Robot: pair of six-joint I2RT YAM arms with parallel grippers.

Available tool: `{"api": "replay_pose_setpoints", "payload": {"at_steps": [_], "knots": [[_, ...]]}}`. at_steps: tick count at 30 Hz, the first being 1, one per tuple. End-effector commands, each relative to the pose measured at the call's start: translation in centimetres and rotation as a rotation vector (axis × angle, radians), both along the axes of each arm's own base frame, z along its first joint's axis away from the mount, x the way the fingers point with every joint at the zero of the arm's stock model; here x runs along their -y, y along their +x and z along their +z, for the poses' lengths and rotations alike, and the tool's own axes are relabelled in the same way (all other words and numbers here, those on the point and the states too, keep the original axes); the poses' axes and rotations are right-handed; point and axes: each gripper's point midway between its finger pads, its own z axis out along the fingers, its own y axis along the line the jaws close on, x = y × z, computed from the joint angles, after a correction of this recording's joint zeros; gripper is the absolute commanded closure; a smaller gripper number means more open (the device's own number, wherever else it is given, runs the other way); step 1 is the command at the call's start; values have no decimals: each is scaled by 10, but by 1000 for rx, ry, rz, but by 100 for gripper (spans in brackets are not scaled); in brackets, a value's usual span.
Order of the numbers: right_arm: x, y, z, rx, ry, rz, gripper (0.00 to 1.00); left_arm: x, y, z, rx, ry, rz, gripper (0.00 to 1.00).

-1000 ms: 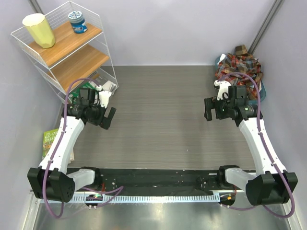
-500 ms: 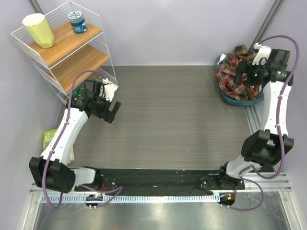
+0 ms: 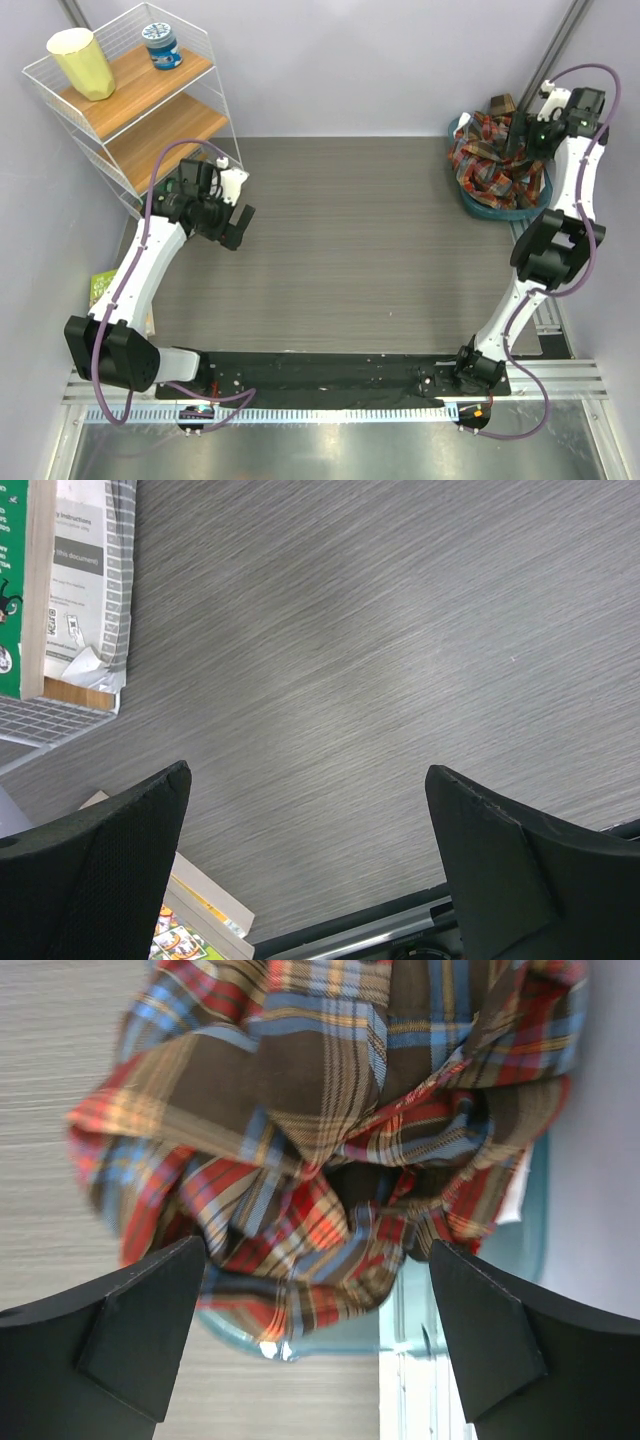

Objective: Fold and stack the long sleeve shirts
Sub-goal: Grab the shirt from the pile

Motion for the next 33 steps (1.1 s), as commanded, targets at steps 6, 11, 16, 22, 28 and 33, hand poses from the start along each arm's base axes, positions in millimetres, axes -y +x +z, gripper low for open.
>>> {"api": "replay_pose_setpoints", "payload": {"at_steps": [6,11,16,22,28,33], "knots": [[0,53,-55,44,159,-58,0,0,-3,-9,-28,6,3,0],[-14,66,-91,29,269,-54,0,-5,-1,-15,-42,41,8,0],[-28,69,-115,9,325,-46,6,-4,3,-20,-60,44,9,0],[-36,65,-72,74,352,-4,99,-5,8,-23,-75,55,20,0],[-48,41,70,320,339,73,99,-5,11,-9,-35,48,29,0],[-96,-14,219,592,381,207,99,-5,16,6,10,28,64,0]]}}
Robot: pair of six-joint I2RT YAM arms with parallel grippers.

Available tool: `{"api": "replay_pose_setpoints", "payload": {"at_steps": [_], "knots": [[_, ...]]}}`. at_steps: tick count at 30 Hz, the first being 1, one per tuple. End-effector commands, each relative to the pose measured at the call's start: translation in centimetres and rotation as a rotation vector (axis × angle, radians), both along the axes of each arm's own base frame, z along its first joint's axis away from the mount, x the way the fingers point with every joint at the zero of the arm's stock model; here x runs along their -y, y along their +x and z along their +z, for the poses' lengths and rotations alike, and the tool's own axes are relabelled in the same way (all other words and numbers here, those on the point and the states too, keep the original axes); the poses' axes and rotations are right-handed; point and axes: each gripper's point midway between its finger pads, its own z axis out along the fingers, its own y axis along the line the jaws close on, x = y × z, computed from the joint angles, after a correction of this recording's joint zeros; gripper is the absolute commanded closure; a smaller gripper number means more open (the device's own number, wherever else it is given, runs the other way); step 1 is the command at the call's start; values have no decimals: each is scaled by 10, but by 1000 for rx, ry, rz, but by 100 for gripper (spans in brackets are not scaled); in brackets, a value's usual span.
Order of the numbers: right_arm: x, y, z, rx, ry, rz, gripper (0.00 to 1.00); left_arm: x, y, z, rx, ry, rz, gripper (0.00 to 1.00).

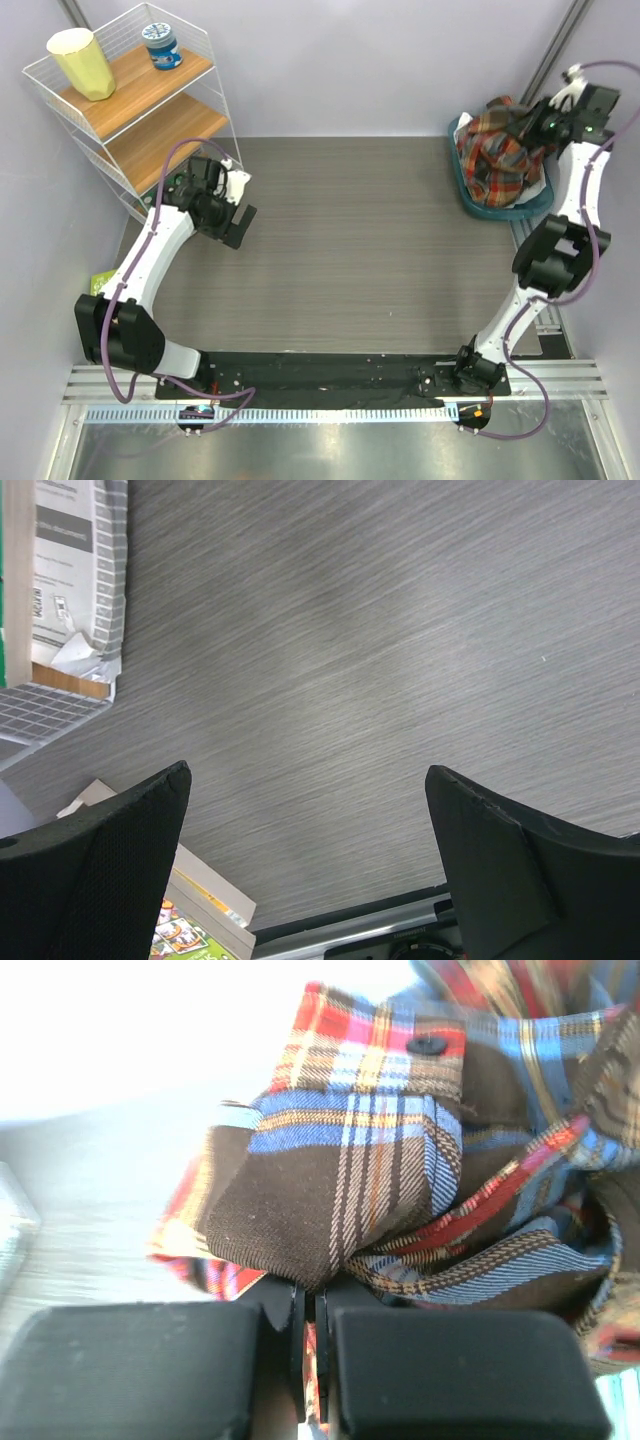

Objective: Fold and stack the long sleeve shirts
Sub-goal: Grab the shirt from the pile, then move the shirt to the center of the board

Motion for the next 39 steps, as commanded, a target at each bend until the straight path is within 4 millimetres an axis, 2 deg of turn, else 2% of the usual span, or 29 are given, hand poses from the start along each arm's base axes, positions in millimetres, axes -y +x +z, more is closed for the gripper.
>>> {"api": "replay_pose_setpoints", "payload": {"at_steps": [1,2,4,6,8,10,12,15,16,17,18,19,20,21,22,23,24,25,26,27,28,29,30,32,33,34,36,37,39], "knots": [[-63,-60,229,495,-8,139,99,-3,12,37,122,-5,54,0],[-79,-77,263,563,34,169,99,-3,14,41,132,-10,65,0],[-96,-94,294,632,63,202,99,-2,17,49,154,-26,97,0],[-123,-120,339,733,113,252,99,-2,21,60,182,-38,122,0],[-147,-140,372,819,138,315,99,-1,22,67,195,-58,145,0],[-168,-158,391,847,179,361,99,0,24,78,219,-79,161,0],[-198,-168,393,836,218,437,99,0,26,88,245,-96,176,0],[-241,-169,363,716,305,536,99,-2,26,98,270,-127,196,0],[-251,-166,335,642,327,563,99,-4,27,98,274,-134,207,0],[-265,-169,317,598,337,599,98,-3,25,99,273,-146,204,0],[-267,-167,298,552,334,602,64,0,24,98,265,-169,190,0],[-265,-166,255,473,294,606,40,2,22,98,260,-181,177,0],[-258,-163,230,421,267,583,18,3,18,94,242,-180,156,0],[-239,-158,205,383,215,531,1,9,14,92,226,-203,117,0],[-221,-154,162,292,158,477,0,12,10,90,215,-209,89,0],[-208,-154,144,252,129,449,0,14,6,83,197,-202,47,0],[-187,-152,117,193,116,399,0,19,1,82,189,-226,11,0],[-175,-155,93,139,51,381,0,22,-1,78,182,-231,-17,0],[-169,-157,79,106,18,374,0,25,-6,69,161,-234,-54,0],[-167,-164,56,51,2,381,0,28,-7,64,160,-221,-104,0],[-166,-171,41,15,-10,392,0,29,-7,58,156,-203,-134,0],[-165,-177,32,11,-44,406,0,30,-10,43,130,-182,-157,0],[-166,-185,9,-34,-46,418,0,36,-6,34,132,-154,-208,0],[-173,-195,-12,-61,-124,472,0,38,-5,11,100,-100,-240,0],[-177,-204,-29,-107,-134,495,1,40,5,0,102,-81,-252,0],[-189,-209,-37,-122,-156,541,1,40,9,-8,94,-64,-255,0],[-196,-218,-60,-174,-219,587,5,45,20,-20,82,-51,-269,0],[-207,-222,-67,-189,-235,631,6,48,30,-31,52,-38,-274,1],[-216,-230,-82,-226,-243,679,9,55,41,-39,32,-33,-282,3]]}}
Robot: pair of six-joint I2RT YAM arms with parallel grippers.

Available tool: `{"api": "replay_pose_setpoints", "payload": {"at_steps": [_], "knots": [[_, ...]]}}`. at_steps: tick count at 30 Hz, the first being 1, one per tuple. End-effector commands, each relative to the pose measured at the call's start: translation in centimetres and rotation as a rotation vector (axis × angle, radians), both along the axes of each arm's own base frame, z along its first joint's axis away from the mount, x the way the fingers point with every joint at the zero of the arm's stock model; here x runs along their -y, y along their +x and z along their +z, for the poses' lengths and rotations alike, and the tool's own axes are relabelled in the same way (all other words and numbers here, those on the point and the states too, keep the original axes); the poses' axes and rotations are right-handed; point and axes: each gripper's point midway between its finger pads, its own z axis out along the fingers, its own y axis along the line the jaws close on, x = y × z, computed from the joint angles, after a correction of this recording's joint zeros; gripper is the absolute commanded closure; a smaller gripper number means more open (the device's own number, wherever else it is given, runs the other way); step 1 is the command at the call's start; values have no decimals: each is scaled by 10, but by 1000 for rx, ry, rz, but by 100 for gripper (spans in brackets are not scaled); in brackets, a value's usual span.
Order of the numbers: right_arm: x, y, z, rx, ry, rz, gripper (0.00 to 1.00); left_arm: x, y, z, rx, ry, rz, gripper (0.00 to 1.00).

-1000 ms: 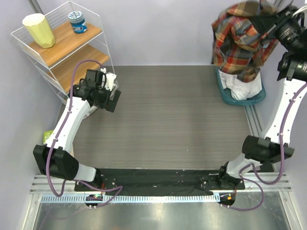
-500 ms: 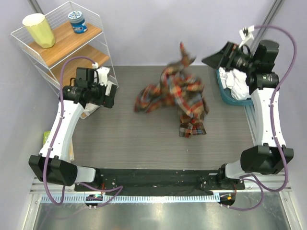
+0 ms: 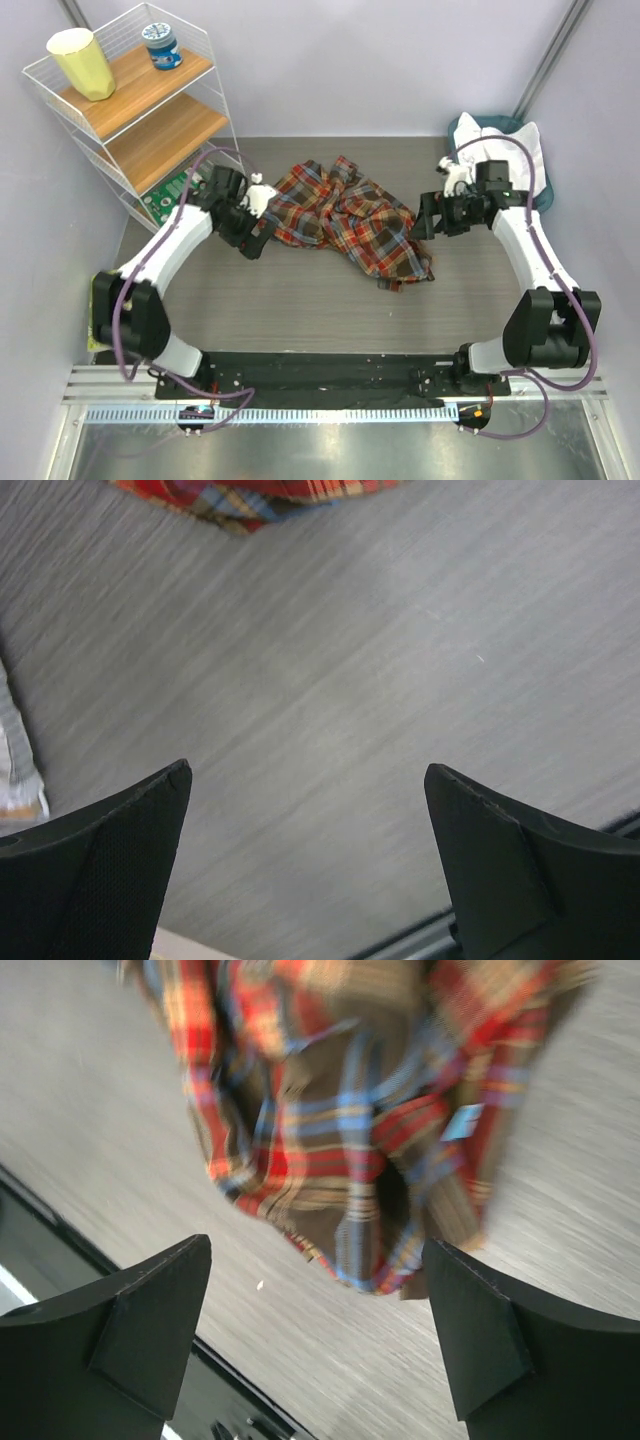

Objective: Fold and stack the long sleeve shirts
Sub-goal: Move the shirt to the center of the board, then flatten the shirt out

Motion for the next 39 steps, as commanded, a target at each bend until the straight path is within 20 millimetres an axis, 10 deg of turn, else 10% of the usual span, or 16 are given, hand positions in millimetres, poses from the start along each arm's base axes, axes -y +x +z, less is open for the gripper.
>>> {"api": "replay_pose_setpoints", "payload": {"at_steps": [1,10,24,27,28,31,36,39], "knots": [[-8,-13,-18,31,-125,138,10,14,54,-14,59,31,-45,4],[-81,-28,-43,100,-215,344,17,26,103,-56,-6,78,-16,13],[-155,25,-84,90,-187,339,23,24,87,-64,-116,-10,56,20],[-158,30,-89,75,-192,330,42,16,87,-73,-130,26,74,25],[-158,32,-87,72,-191,314,67,15,87,-76,-137,33,75,30],[-159,39,-48,110,-178,285,99,7,88,-72,-145,51,97,54],[-127,64,67,343,-121,172,99,-5,99,-23,-60,-28,123,100],[-89,81,127,464,-123,83,99,-15,101,6,-7,-57,132,100]]}}
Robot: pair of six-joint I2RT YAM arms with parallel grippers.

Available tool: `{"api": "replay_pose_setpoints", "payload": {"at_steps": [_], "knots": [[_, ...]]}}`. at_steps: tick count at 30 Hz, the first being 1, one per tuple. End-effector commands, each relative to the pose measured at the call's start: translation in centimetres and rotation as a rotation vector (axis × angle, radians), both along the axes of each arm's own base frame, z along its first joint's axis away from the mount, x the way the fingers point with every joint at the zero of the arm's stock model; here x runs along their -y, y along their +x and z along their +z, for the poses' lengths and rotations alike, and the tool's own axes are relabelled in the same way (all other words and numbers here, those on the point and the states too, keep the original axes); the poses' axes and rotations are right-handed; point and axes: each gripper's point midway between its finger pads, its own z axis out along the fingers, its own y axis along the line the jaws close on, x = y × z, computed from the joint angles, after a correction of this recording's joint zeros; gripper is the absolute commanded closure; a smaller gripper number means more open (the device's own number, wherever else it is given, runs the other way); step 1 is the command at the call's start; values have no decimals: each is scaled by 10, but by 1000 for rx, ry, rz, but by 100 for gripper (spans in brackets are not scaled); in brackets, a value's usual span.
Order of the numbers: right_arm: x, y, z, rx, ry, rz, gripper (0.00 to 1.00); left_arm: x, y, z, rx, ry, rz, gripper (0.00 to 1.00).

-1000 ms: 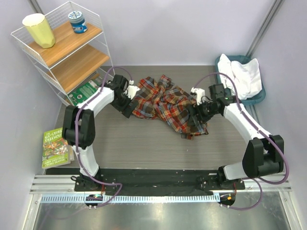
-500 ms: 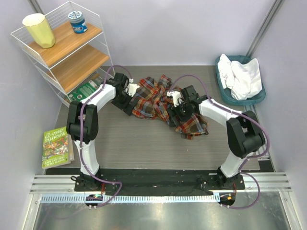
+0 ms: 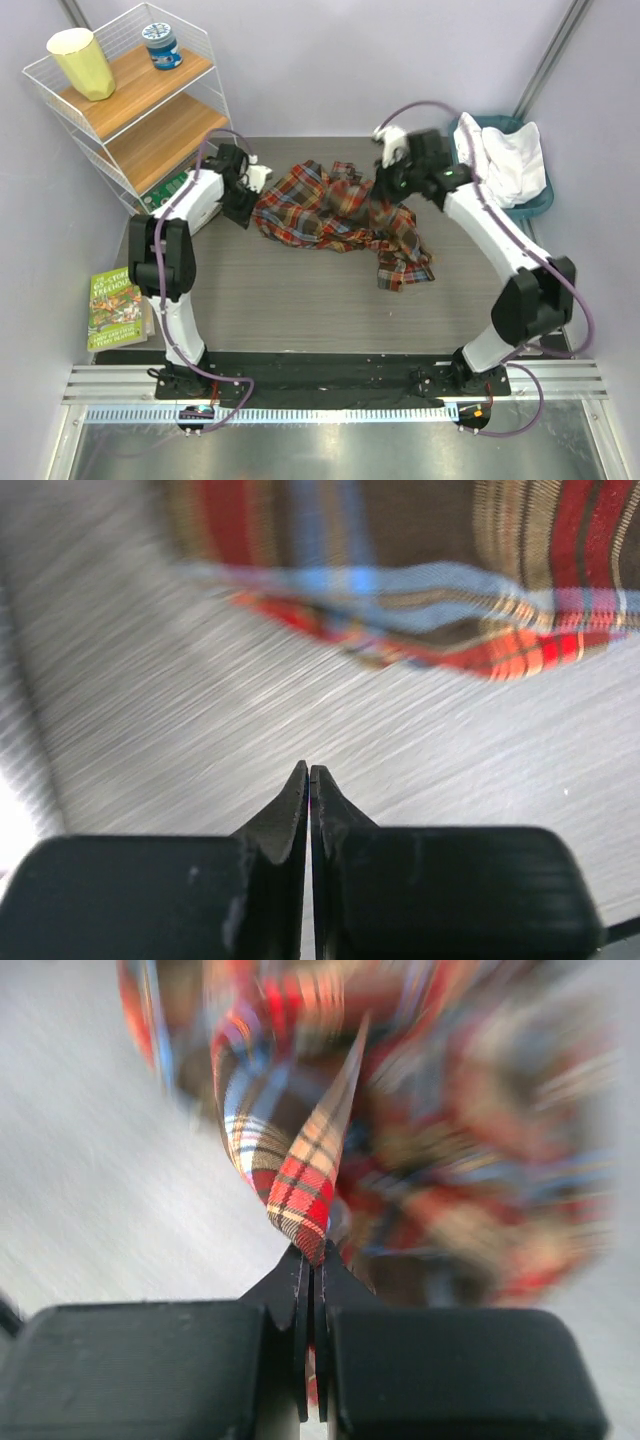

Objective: Fold and stack the long sleeve shirts
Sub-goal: Flatten the shirt out

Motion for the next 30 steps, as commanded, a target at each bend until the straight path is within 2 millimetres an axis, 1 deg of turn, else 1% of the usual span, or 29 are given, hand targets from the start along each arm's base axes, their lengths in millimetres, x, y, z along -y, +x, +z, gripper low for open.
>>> {"api": "replay_pose_setpoints", "payload": {"at_steps": [1,2,3,5,6,7,8,9,11,12,13,14,15,16,17,18,19,20,22,23,24,26,27,28,29,30], "knots": [[50,28,129,291,79,-111,99,-14,13,80,174,-64,16,100],[56,32,149,338,82,-118,99,-15,12,85,187,-66,13,100],[61,33,153,341,73,-123,99,-16,8,94,210,-65,-1,100],[68,36,165,369,63,-127,99,-14,4,99,220,-80,-13,100],[68,36,169,376,64,-127,99,-13,2,102,228,-87,-15,94],[68,36,171,380,66,-125,99,-11,1,103,226,-100,-12,82],[68,35,174,385,68,-122,99,-8,0,102,219,-110,-16,56],[67,35,175,386,68,-120,99,-7,0,101,214,-117,-17,45],[70,34,178,397,63,-124,99,-4,5,92,198,-123,-11,36],[72,34,181,407,58,-130,99,-2,9,91,199,-126,-7,35],[73,34,183,414,54,-134,99,3,12,79,170,-127,-6,34],[76,34,190,430,55,-140,99,4,18,78,174,-121,-1,33],[78,33,195,440,56,-147,99,9,22,72,165,-114,-2,33],[80,34,203,459,61,-152,99,11,27,57,138,-105,8,32],[83,34,207,467,63,-161,99,14,36,56,148,-89,6,32],[82,33,210,473,67,-160,99,19,40,50,145,-78,0,32],[83,31,218,491,75,-162,99,22,46,46,147,-68,0,32],[84,30,221,497,76,-163,99,23,56,36,144,-43,4,31],[85,28,227,508,84,-168,99,28,63,25,136,-12,-3,30],[84,27,233,521,86,-167,99,29,70,15,126,6,-1,30],[85,26,237,532,86,-171,99,30,71,8,119,33,-6,30],[89,27,250,567,87,-183,99,29,75,0,108,72,-14,33],[91,27,254,578,89,-190,99,27,73,-14,79,105,-16,36],[94,27,264,603,88,-202,99,24,71,-17,64,115,-18,46],[96,28,269,618,84,-205,99,22,68,-21,44,126,-23,55],[98,28,273,631,81,-211,99,19,62,-21,29,138,-37,63]]}}
